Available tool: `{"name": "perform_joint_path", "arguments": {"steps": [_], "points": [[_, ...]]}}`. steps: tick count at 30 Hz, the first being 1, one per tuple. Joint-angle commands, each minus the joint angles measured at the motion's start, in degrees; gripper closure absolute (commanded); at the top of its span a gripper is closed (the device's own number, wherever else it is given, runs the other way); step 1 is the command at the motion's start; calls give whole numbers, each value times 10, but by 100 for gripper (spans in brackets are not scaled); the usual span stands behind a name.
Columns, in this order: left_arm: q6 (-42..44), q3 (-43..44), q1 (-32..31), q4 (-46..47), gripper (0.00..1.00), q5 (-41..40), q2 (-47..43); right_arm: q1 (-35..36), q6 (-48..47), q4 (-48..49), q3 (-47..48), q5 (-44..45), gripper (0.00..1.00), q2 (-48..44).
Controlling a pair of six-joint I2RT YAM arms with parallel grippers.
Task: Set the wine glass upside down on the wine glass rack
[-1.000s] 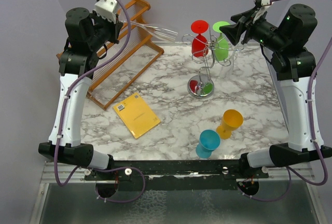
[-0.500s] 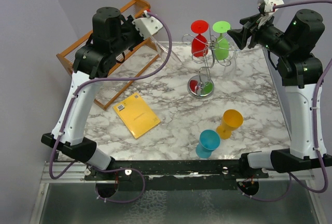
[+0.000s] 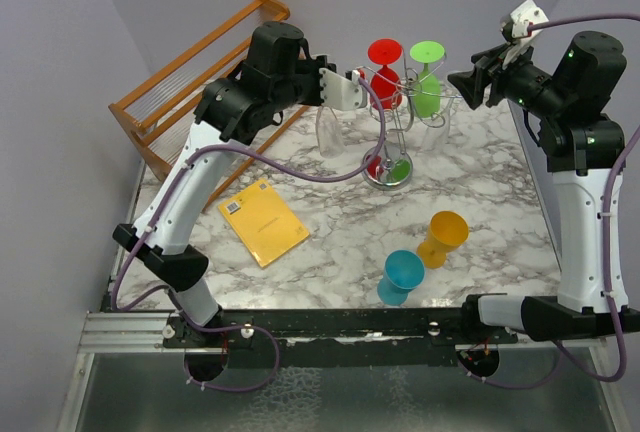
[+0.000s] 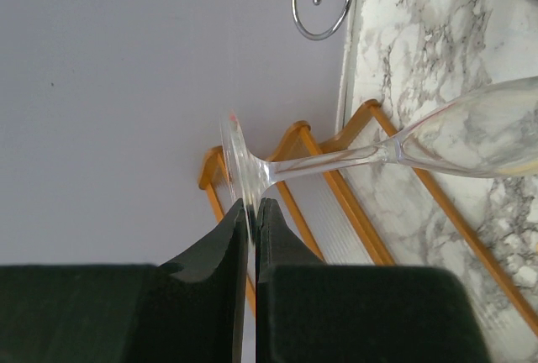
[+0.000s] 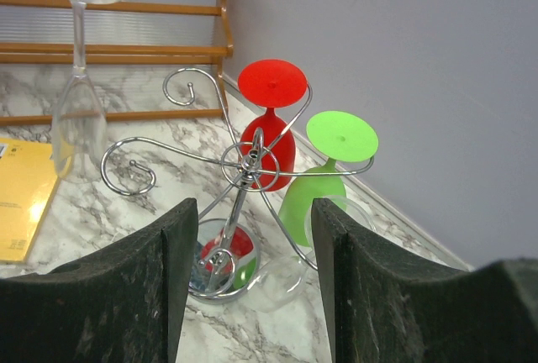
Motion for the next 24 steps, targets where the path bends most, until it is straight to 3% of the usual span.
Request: {"name": "perform_joint_path", "arguments": {"steps": [1, 14, 24], "points": [[73, 35, -21, 2, 100, 11, 28, -7, -10, -3, -10, -24, 43, -15], [95, 63, -63, 54, 100, 14, 91, -15, -9, 0, -25, -26, 42, -19], [33, 53, -66, 143, 100, 26, 117, -20, -9, 2, -30, -30, 42, -23]]}}
